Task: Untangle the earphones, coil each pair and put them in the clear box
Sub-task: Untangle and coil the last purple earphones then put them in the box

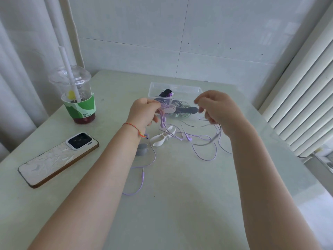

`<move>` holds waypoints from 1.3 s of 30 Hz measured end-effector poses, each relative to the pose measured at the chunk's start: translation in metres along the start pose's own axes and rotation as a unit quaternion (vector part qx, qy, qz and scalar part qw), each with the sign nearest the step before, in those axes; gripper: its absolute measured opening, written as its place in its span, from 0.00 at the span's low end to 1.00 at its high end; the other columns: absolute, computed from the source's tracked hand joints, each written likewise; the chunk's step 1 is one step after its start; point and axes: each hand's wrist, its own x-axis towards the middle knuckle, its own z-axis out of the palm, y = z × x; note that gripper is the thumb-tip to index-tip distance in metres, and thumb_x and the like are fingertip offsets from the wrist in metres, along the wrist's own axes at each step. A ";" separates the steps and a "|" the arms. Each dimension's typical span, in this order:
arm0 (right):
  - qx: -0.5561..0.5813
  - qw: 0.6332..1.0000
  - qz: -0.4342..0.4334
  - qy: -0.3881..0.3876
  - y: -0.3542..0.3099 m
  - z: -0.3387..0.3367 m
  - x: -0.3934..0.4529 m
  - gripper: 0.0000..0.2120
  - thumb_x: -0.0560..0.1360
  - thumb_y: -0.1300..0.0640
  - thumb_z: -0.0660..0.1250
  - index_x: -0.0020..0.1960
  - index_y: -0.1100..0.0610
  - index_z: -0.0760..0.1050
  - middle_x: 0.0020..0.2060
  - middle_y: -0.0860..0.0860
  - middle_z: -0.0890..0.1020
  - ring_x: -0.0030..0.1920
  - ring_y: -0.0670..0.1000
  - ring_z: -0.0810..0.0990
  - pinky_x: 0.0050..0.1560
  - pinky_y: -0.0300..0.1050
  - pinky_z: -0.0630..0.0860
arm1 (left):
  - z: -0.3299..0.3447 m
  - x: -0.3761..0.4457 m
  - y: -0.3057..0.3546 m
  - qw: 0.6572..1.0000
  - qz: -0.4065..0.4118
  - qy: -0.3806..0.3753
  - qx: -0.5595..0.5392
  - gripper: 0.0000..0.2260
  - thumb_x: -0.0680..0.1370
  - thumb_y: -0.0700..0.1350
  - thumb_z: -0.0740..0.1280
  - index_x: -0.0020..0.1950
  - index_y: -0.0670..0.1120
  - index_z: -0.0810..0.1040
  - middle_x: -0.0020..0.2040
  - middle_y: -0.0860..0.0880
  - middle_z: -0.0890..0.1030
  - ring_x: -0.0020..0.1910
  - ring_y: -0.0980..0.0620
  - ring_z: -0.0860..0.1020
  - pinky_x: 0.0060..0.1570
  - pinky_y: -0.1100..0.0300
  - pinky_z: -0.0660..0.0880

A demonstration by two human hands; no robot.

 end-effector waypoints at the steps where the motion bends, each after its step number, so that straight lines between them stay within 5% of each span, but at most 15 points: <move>1: -0.055 0.997 0.007 -0.052 0.002 0.000 0.000 0.07 0.74 0.59 0.64 0.48 0.59 0.79 0.36 0.52 0.81 0.27 0.50 0.73 0.28 0.40 0.69 | 0.000 -0.001 0.001 1.000 0.012 -0.003 -0.002 0.02 0.74 0.42 0.68 0.41 0.46 0.78 0.36 0.46 0.81 0.23 0.51 0.71 0.24 0.66 0.60; 5: -0.112 0.987 -0.037 -0.105 0.006 0.014 0.000 0.09 0.74 0.51 0.70 0.49 0.55 0.79 0.40 0.52 0.85 0.40 0.54 0.84 0.48 0.51 0.81 | 0.007 -0.009 0.004 0.996 0.056 -0.063 0.015 0.05 0.76 0.39 0.70 0.40 0.46 0.78 0.34 0.47 0.80 0.22 0.53 0.71 0.21 0.67 0.60; 8: -0.096 0.986 -0.064 -0.119 0.004 0.024 -0.002 0.11 0.72 0.53 0.74 0.49 0.58 0.78 0.36 0.52 0.85 0.37 0.55 0.84 0.45 0.50 0.80 | 0.013 -0.013 0.006 0.994 0.070 -0.079 0.038 0.05 0.76 0.39 0.70 0.41 0.46 0.78 0.34 0.47 0.81 0.22 0.54 0.74 0.21 0.68 0.61; 11: -0.136 0.982 -0.083 -0.098 0.005 0.026 -0.001 0.02 0.74 0.61 0.69 0.44 0.58 0.76 0.33 0.51 0.83 0.29 0.50 0.80 0.38 0.48 0.77 | 0.013 -0.013 0.006 0.994 0.061 -0.090 0.031 0.04 0.77 0.39 0.68 0.43 0.45 0.78 0.35 0.48 0.82 0.23 0.53 0.76 0.21 0.66 0.61; 14: -0.149 0.983 -0.109 -0.017 0.005 0.026 0.003 0.07 0.76 0.63 0.64 0.41 0.53 0.73 0.33 0.50 0.80 0.31 0.53 0.79 0.36 0.42 0.73 | 0.012 -0.011 0.003 0.994 0.038 -0.095 0.043 0.05 0.77 0.40 0.68 0.42 0.45 0.77 0.33 0.48 0.83 0.24 0.52 0.78 0.21 0.66 0.64; 19: 0.031 0.981 -0.119 0.153 -0.002 0.019 0.005 0.09 0.80 0.64 0.54 0.45 0.52 0.66 0.39 0.53 0.77 0.37 0.56 0.78 0.29 0.40 0.73 | 0.011 -0.001 -0.006 0.995 -0.014 -0.077 0.066 0.06 0.78 0.38 0.63 0.43 0.46 0.74 0.31 0.50 0.81 0.29 0.53 0.80 0.29 0.66 0.70; 24: 0.045 0.969 -0.089 0.226 0.001 0.011 0.005 0.04 0.77 0.63 0.54 0.50 0.56 0.66 0.40 0.50 0.74 0.43 0.59 0.78 0.39 0.48 0.75 | 0.009 0.000 -0.002 0.995 -0.058 -0.073 -0.024 0.09 0.78 0.35 0.60 0.40 0.42 0.75 0.35 0.44 0.80 0.32 0.47 0.79 0.31 0.58 0.77; 27: -0.009 0.979 -0.050 0.195 0.004 0.011 0.007 0.07 0.75 0.64 0.57 0.51 0.55 0.69 0.43 0.46 0.72 0.47 0.52 0.73 0.37 0.37 0.68 | 0.008 -0.006 0.004 0.993 -0.053 -0.093 -0.056 0.09 0.75 0.33 0.59 0.37 0.40 0.73 0.36 0.40 0.79 0.31 0.45 0.81 0.32 0.57 0.75; 30: -0.052 0.987 -0.058 0.140 0.004 0.017 0.007 0.10 0.74 0.64 0.59 0.52 0.55 0.75 0.48 0.48 0.78 0.47 0.48 0.74 0.39 0.38 0.69 | 0.007 -0.010 0.006 0.992 -0.024 -0.116 -0.052 0.10 0.76 0.34 0.61 0.35 0.42 0.73 0.36 0.41 0.79 0.28 0.45 0.81 0.32 0.57 0.73; 34: -0.073 0.994 -0.079 -0.006 0.000 0.023 0.001 0.08 0.73 0.63 0.64 0.45 0.53 0.80 0.39 0.46 0.84 0.38 0.46 0.79 0.34 0.34 0.69 | 0.010 -0.015 0.008 0.989 0.011 -0.132 -0.069 0.08 0.78 0.36 0.64 0.38 0.42 0.74 0.33 0.44 0.79 0.28 0.44 0.81 0.30 0.57 0.76; 39: -0.150 0.979 -0.089 -0.108 0.000 0.025 -0.005 0.10 0.73 0.63 0.64 0.45 0.51 0.81 0.43 0.47 0.85 0.48 0.49 0.82 0.44 0.39 0.74 | 0.011 -0.016 0.011 0.988 0.022 -0.092 -0.125 0.06 0.78 0.33 0.63 0.42 0.40 0.74 0.32 0.45 0.79 0.26 0.46 0.80 0.27 0.53 0.79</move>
